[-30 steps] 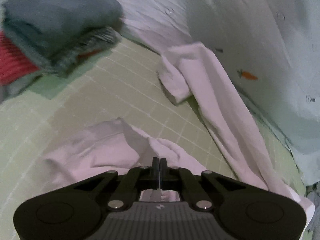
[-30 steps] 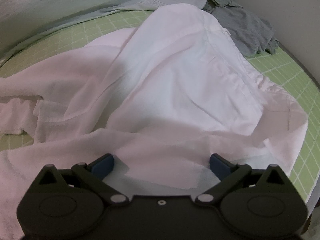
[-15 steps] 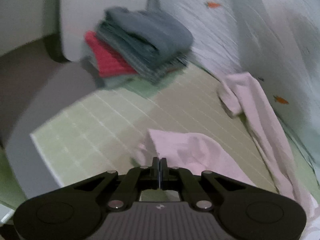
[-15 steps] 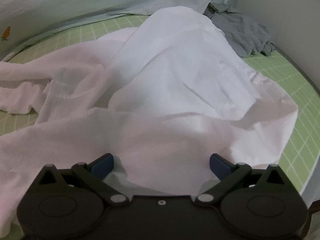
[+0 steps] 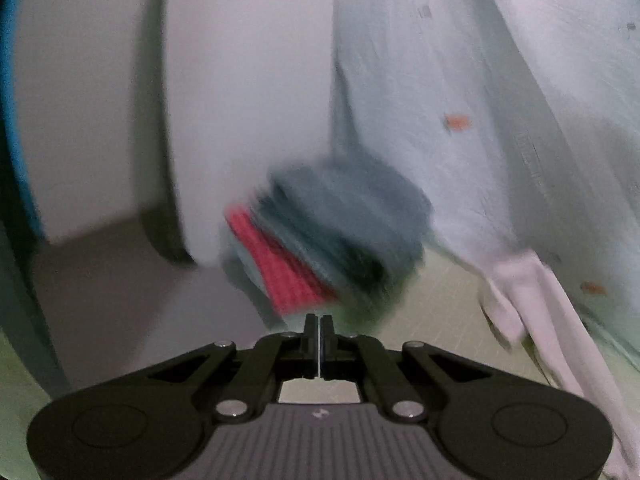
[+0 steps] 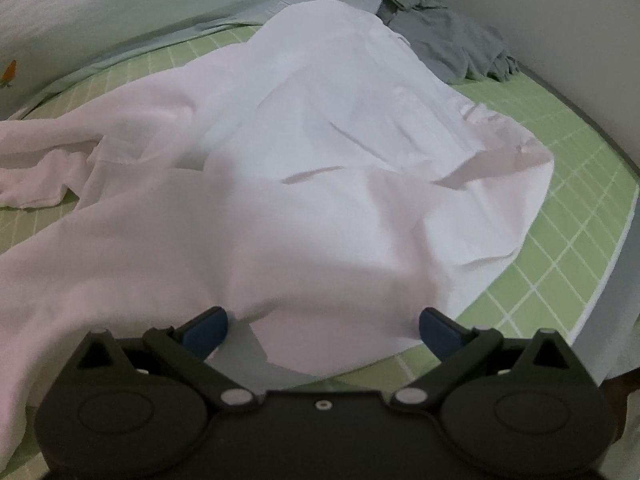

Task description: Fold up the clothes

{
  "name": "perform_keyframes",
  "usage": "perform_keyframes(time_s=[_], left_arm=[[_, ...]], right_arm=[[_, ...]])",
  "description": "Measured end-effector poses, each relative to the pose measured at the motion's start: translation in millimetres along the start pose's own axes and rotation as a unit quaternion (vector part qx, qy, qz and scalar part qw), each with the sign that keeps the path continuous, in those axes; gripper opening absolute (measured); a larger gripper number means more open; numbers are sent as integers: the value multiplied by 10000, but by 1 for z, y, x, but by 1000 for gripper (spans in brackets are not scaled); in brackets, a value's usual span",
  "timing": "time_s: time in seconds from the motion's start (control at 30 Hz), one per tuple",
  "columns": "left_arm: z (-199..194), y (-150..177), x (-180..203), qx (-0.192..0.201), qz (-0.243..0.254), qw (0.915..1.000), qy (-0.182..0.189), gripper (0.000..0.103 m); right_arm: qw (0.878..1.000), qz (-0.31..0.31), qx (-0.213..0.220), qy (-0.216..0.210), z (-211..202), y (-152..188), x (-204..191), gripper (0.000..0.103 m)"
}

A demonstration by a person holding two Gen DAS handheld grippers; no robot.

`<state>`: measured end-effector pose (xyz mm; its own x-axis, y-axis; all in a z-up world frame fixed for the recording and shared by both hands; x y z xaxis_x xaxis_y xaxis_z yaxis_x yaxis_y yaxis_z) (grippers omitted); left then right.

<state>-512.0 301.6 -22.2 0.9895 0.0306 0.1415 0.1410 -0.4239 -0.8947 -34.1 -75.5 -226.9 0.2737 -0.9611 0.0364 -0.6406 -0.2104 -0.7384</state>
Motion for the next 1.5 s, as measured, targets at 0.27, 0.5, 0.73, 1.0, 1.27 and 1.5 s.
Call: perform_keyframes(time_s=[0.27,0.5,0.73,1.0,1.27,1.5], left_arm=[[29,85,10,-1389,-458,9887,329,55],[51,134,15,-2108,-1444,9630,862,78],[44,99,22,-1467,-1111,9799,775,7],[8,-16,29,276,-354,9965,711,14],[43,54,30,-1303,-412,9906,-121,56],[17,85,72,-1451,-75,9889,312,77]], right_arm=[[9996,239,-160,58,-5,9,8,103],[9993,201,-216,222,-6,8,2,103],[9990,106,-240,370,-6,3,-4,103],[9977,482,-448,185,-11,5,9,103],[9918,1235,-306,140,-12,-1,43,103],[9630,2683,-116,-210,9,-11,105,103]])
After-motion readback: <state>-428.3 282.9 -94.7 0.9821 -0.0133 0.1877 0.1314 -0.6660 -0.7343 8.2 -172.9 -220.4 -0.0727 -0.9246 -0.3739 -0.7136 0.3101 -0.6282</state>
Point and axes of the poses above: each gripper's, at about its wrist camera, not at the fingertips, and z roughly the way its jaws point, x to its right, y to its underside, the point moved 3 cm from there along z, roughly the way its jaws point, and after that the axes turned 15 degrees about x, right-handed, at the moved point
